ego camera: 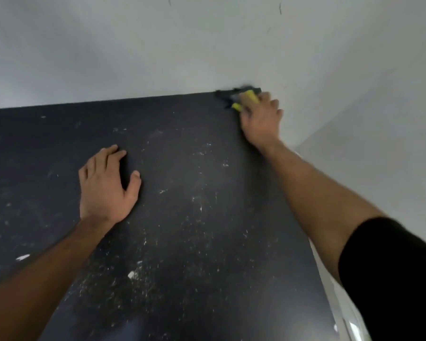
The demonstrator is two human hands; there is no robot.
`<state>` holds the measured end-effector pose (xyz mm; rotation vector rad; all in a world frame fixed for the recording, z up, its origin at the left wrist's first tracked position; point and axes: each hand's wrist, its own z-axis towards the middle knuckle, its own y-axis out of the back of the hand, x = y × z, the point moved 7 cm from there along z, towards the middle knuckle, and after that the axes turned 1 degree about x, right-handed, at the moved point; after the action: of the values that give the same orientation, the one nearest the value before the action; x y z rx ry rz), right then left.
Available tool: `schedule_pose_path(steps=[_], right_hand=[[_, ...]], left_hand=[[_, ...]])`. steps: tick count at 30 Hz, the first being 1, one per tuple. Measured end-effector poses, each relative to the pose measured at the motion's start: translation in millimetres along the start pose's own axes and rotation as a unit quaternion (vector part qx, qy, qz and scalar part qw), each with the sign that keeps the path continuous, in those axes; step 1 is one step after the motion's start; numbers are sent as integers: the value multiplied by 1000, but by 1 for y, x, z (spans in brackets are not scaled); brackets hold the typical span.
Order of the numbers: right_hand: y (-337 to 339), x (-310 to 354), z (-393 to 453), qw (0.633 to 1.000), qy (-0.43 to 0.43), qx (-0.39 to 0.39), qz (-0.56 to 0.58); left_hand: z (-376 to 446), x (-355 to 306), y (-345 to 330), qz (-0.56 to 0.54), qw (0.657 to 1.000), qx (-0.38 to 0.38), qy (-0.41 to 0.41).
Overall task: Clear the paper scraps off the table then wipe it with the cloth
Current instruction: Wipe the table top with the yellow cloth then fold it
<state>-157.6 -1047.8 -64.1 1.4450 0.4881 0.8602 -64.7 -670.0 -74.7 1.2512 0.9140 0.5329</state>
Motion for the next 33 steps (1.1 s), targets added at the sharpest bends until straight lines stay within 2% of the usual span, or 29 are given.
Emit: schedule_pose_path(steps=[3, 4, 5, 7, 9, 10, 11, 13, 14, 15, 16, 17, 19, 21, 23, 25, 27, 28, 31, 33], right_hand=[[11, -60, 26, 985, -169, 0, 30], [15, -59, 21, 979, -201, -7, 25], [20, -42, 12, 982, -188, -29, 13], [19, 25, -12, 997, -45, -49, 28], [-2, 93, -55, 987, 157, 20, 17], [-10, 102, -64, 977, 207, 42, -8], [-11, 92, -53, 979, 198, 34, -31], [-3, 38, -12, 997, 16, -26, -66], [3, 9, 4, 994, -82, -32, -60], [6, -9, 13, 987, -151, -25, -39], [6, -9, 15, 984, -174, -9, -26], [5, 9, 12, 989, -147, -4, -33], [-4, 75, -13, 999, -26, -3, -34], [-21, 151, -57, 995, 93, 19, 18], [-30, 219, -105, 978, 183, 46, 88], [-36, 263, -154, 952, 252, 90, 149], [-36, 275, -191, 923, 298, 137, 201], [-32, 272, -206, 908, 323, 160, 213], [-8, 254, -256, 844, 434, 238, 206], [7, 237, -301, 795, 467, 335, 194]], left_hand=[[1, -1, 1, 2, 1000, 4, -1], [1, -2, 1, 1, 1000, 6, -1], [1, -2, 1, -1, 1000, 7, -1], [0, 0, 1, -5, 1000, 9, 2], [-1, 1, 0, -5, 1000, 11, 4], [-1, 2, 0, -5, 1000, 11, 4], [-1, 2, -1, -5, 1000, 11, 5], [-1, 4, -3, -3, 1000, 11, 8], [-1, 3, -3, -1, 1000, 10, 5], [0, 3, -3, 1, 1000, 9, 2], [0, 3, -2, 2, 1000, 8, 0], [0, 3, -1, 1, 1000, 8, 0], [-1, 3, 2, -7, 1000, 9, 0], [-3, 3, 5, -46, 999, 1, -1], [-2, 8, 11, -146, 988, -37, 28], [-6, 20, 18, -268, 955, -90, 89], [-16, 29, 23, -325, 929, -114, 137], [-26, 31, 25, -328, 928, -106, 144], [-74, 26, 37, -308, 943, -62, 107], [-106, 30, 52, -297, 947, -61, 104]])
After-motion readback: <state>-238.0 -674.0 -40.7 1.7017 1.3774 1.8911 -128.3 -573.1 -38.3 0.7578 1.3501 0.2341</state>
